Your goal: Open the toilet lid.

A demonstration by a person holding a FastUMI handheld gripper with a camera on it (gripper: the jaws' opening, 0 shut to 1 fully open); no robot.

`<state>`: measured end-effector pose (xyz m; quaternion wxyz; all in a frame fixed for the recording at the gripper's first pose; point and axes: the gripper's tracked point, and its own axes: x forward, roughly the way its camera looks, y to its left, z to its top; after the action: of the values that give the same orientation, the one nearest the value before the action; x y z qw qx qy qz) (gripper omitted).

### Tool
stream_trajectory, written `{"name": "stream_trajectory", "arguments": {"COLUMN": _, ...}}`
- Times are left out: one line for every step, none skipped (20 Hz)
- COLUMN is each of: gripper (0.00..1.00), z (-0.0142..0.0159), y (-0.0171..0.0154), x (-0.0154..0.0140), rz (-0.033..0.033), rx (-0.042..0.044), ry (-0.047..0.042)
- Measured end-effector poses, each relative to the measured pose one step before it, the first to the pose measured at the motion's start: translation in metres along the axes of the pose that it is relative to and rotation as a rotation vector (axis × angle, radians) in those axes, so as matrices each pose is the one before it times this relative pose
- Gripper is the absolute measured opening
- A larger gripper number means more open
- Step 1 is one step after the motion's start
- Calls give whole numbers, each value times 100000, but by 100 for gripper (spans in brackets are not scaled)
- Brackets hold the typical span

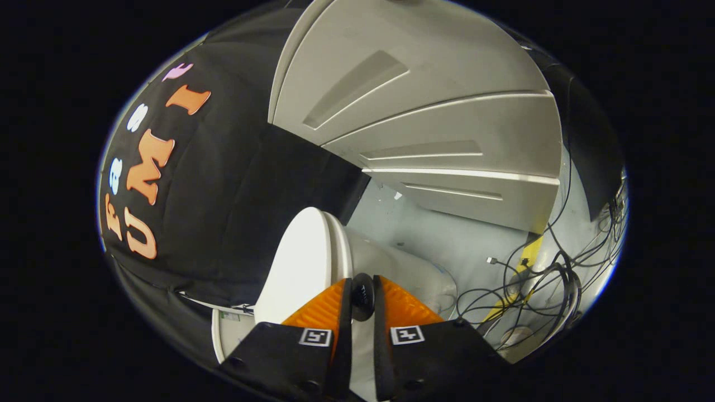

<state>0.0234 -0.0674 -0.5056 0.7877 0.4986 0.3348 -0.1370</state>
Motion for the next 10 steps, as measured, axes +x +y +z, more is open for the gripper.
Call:
{"name": "stream_trajectory", "arguments": {"gripper": 23, "z": -149, "y": 178, "x": -262, "rz": 1082, "rx": 937, "ry": 825}}
{"name": "stream_trajectory", "arguments": {"gripper": 23, "z": 192, "y": 262, "x": -755, "rz": -366, "rx": 2917, "ry": -810}}
{"name": "stream_trajectory", "arguments": {"gripper": 13, "z": 38, "y": 398, "x": 413, "rz": -801, "rx": -1642, "ry": -1126}}
{"name": "stream_trajectory", "arguments": {"gripper": 11, "z": 475, "y": 281, "x": -380, "rz": -563, "rx": -2405, "ry": -1881}}
{"name": "stream_trajectory", "arguments": {"gripper": 8, "z": 269, "y": 483, "x": -131, "rz": -575, "rx": -1550, "ry": -2458}}
{"name": "stream_trajectory", "arguments": {"gripper": 8, "z": 84, "y": 475, "x": -330, "rz": 478, "rx": -1108, "ry": -929}}
{"name": "stream_trajectory", "arguments": {"gripper": 8, "z": 275, "y": 708, "x": -433, "rz": 1098, "rx": 582, "ry": -930}}
{"name": "stream_trajectory", "arguments": {"gripper": 9, "z": 118, "y": 650, "x": -431, "rz": 1309, "rx": 387, "ry": -155}}
{"name": "stream_trajectory", "arguments": {"gripper": 8, "z": 162, "y": 660, "x": -450, "rz": 1400, "rx": -195, "ry": -488}}
{"name": "stream_trajectory", "arguments": {"gripper": 8, "z": 153, "y": 594, "x": -443, "rz": 1035, "rx": -768, "ry": -696}}
